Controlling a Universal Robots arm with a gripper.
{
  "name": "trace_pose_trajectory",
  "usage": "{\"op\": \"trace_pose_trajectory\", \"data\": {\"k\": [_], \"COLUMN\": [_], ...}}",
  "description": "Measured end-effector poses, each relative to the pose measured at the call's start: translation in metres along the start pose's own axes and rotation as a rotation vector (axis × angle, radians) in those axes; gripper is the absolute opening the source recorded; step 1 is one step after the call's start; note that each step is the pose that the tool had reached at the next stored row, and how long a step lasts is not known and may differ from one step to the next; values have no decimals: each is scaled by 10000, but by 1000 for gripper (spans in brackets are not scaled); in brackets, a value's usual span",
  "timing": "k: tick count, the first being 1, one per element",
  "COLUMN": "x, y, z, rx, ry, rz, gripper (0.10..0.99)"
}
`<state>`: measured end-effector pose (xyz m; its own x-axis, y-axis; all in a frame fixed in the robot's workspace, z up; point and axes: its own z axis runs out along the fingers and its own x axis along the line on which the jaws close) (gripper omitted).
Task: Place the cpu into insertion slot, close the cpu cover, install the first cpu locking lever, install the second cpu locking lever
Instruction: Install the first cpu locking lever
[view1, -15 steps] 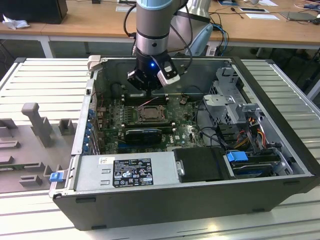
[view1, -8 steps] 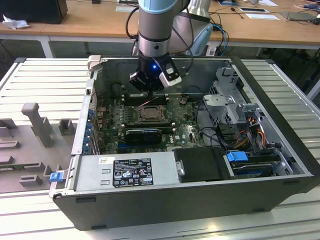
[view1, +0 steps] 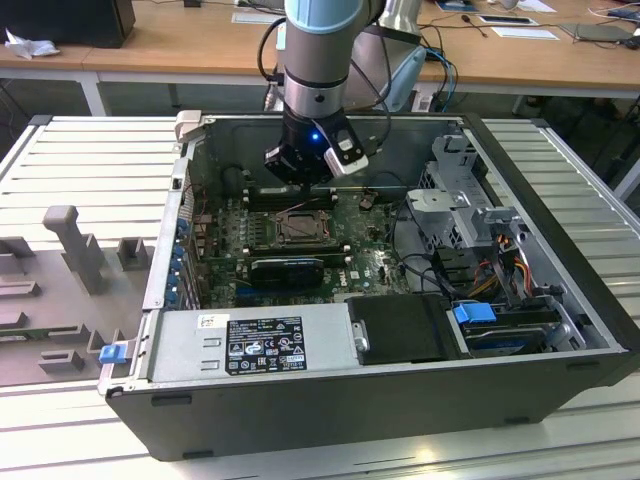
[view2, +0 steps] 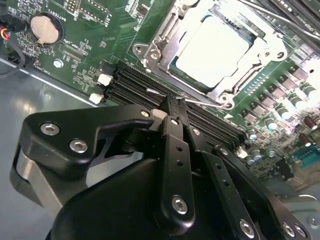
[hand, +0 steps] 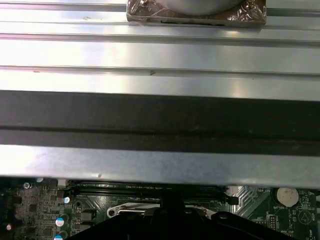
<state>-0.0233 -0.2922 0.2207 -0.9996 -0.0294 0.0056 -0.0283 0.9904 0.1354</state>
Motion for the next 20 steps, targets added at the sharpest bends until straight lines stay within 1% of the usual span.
{"op": "trace_pose_trajectory", "data": {"k": [3,11,20], "x": [-27,-74,-88], "y": [-2,-11,-18], "z": [23,78,129], "rx": [-9,-9,-12], "ry": [24,32,43], "rz": [-173,-228,-308], "gripper": [106,106,106]}}
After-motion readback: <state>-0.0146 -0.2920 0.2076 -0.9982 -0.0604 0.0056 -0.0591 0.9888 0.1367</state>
